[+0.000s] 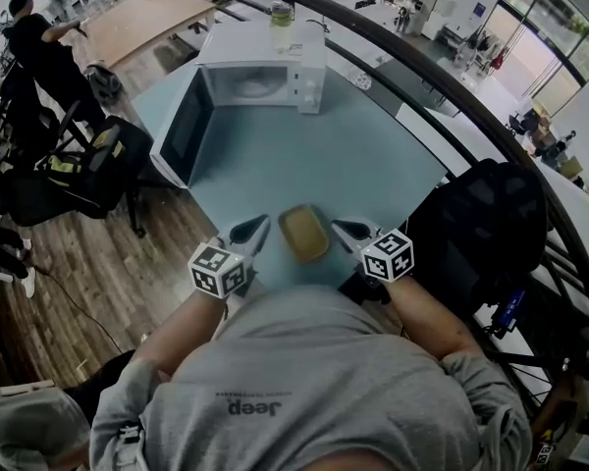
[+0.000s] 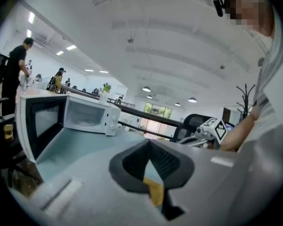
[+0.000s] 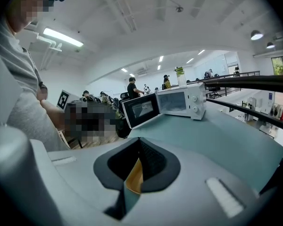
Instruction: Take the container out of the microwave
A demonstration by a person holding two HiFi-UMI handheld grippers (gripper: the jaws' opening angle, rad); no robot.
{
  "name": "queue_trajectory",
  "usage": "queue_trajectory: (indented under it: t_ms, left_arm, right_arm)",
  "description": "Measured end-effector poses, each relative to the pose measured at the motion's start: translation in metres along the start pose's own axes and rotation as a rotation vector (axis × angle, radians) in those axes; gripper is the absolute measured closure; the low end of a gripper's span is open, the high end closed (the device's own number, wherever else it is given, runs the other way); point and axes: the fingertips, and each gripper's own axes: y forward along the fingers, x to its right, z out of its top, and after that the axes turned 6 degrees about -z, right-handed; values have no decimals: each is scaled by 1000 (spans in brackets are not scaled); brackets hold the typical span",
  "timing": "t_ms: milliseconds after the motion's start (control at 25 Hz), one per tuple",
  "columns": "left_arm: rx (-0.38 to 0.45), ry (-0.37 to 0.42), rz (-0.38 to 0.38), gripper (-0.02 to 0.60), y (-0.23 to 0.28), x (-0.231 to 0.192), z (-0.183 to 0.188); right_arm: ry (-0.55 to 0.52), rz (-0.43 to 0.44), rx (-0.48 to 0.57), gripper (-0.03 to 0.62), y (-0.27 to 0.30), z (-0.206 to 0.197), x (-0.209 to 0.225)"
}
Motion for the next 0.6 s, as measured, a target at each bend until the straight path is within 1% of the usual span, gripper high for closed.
queue_trajectory:
  t_ms: [240,600]
  left_arm:
    - [8,2,2,563,3,-1,4]
    - [8,2,16,563,-3,-3,3]
  right_arm:
    - [21,-6,8,589,1,4,7]
    - [4,4,3,589,4,5,6]
